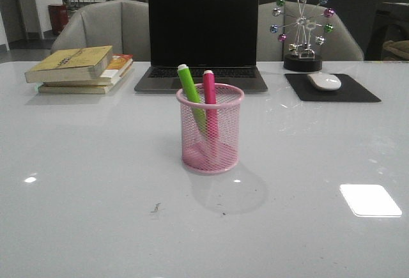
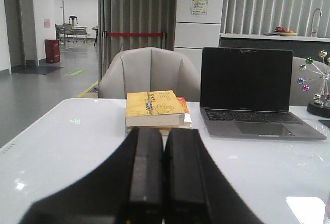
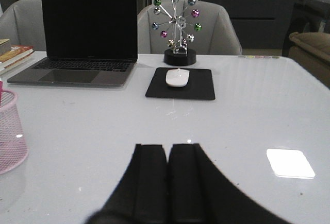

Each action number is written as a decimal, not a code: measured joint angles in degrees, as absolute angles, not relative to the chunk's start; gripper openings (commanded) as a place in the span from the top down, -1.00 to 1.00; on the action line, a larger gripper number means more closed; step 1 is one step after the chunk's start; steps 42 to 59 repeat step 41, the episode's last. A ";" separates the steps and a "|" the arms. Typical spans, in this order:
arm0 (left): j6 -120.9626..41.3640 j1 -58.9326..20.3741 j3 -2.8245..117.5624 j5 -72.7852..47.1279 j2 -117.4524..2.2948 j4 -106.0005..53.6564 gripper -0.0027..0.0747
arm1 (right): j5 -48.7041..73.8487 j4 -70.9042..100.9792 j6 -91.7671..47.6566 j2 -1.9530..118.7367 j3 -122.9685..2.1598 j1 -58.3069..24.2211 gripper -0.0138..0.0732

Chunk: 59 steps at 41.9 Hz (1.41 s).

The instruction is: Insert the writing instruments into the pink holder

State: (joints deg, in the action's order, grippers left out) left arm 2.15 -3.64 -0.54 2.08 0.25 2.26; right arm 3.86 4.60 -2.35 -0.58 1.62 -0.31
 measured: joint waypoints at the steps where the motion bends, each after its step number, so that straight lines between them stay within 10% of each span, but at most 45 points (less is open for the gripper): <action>1: 2.15 -3.64 -0.54 2.08 0.25 2.26 0.68 | 3.39 3.57 -1.81 -0.58 1.62 -0.31 0.58; 59: 2.15 -3.64 -0.54 2.08 0.25 2.26 0.68 | 1.63 1.57 0.81 -0.58 1.62 -0.31 0.58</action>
